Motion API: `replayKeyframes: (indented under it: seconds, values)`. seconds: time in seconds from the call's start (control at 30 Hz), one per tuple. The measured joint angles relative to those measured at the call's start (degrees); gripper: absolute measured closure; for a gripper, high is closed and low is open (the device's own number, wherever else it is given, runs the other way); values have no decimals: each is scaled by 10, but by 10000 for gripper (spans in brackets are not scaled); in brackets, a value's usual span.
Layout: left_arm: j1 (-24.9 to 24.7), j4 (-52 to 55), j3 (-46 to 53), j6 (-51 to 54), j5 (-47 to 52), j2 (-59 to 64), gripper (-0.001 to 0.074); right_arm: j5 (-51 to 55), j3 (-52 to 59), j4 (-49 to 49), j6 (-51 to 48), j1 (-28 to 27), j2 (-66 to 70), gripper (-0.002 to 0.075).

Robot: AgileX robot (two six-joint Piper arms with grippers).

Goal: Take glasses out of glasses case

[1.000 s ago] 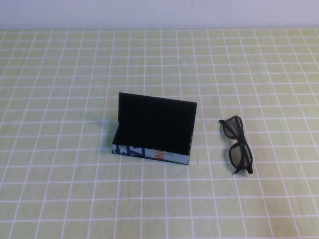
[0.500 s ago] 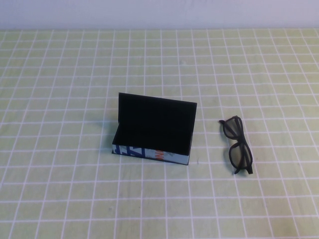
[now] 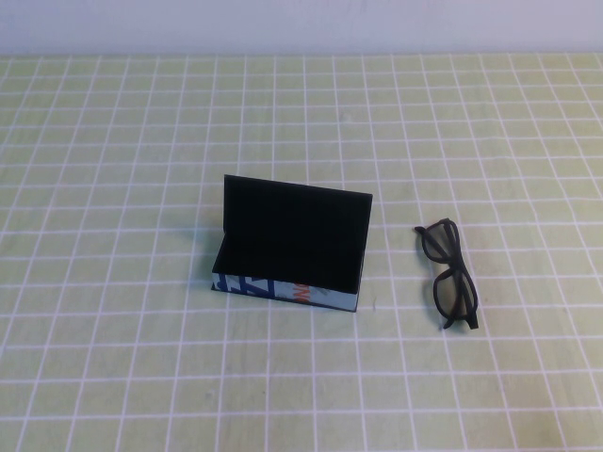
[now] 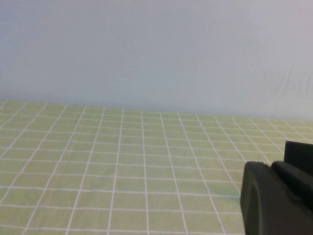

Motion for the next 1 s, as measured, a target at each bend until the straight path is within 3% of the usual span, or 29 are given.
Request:
replayKeyframes:
  seconds: [0.5,0.6,0.77,0.87,1.0]
  values:
    - [0,9,0,0,-7,0,739,0,0,0,0,0,0,743]
    - [0,140,0,-88,-11,0,739,0,0,0,0,0,0,743]
    - [0,516,0,-436,-14,0,739,0,0,0,0,0,0,743]
    - [0,631,0,-553,12,-1,739,0,0,0,0,0,0,743]
    - [0,691,0,-593,77,-1,739,0,0,0,0,0,0,743]
